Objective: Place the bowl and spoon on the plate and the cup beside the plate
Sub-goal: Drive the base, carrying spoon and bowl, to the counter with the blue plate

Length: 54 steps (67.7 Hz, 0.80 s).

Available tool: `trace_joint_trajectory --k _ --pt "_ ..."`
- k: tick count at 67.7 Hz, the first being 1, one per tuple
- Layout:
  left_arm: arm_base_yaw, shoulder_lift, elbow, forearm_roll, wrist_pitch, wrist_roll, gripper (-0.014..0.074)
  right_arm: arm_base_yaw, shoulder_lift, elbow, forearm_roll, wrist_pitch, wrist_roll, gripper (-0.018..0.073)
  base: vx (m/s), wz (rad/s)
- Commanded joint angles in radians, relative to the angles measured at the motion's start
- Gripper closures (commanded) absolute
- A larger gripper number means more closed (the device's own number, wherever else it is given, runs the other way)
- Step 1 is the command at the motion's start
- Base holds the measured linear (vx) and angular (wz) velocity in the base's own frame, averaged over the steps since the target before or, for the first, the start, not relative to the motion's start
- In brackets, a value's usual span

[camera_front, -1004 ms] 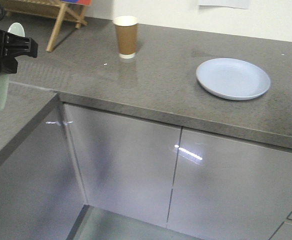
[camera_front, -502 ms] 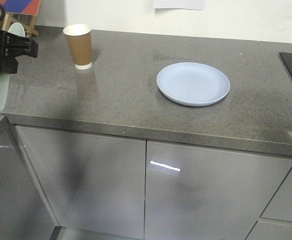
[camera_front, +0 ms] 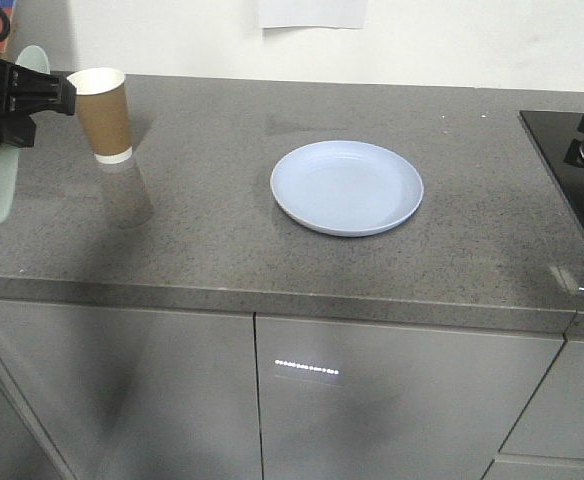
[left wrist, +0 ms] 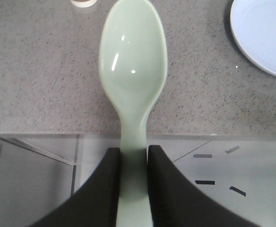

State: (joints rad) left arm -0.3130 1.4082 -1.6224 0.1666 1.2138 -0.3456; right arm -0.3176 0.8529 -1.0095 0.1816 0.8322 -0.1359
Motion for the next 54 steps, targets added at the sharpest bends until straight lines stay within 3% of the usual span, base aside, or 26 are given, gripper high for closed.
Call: trace_joint_trajectory --k 1,54 --pt "0.001 -0.029 -0.024 0.010 -0.043 -0.002 0.0603 -0.004 -0.007 -0.027 0.007 -0.066 -0.007 0.0565 0.12 -0.12" --pt "0.001 -0.029 -0.024 0.010 -0.043 -0.002 0.0603 -0.004 -0.007 -0.027 0.007 -0.066 -0.007 0.0565 0.12 -0.05"
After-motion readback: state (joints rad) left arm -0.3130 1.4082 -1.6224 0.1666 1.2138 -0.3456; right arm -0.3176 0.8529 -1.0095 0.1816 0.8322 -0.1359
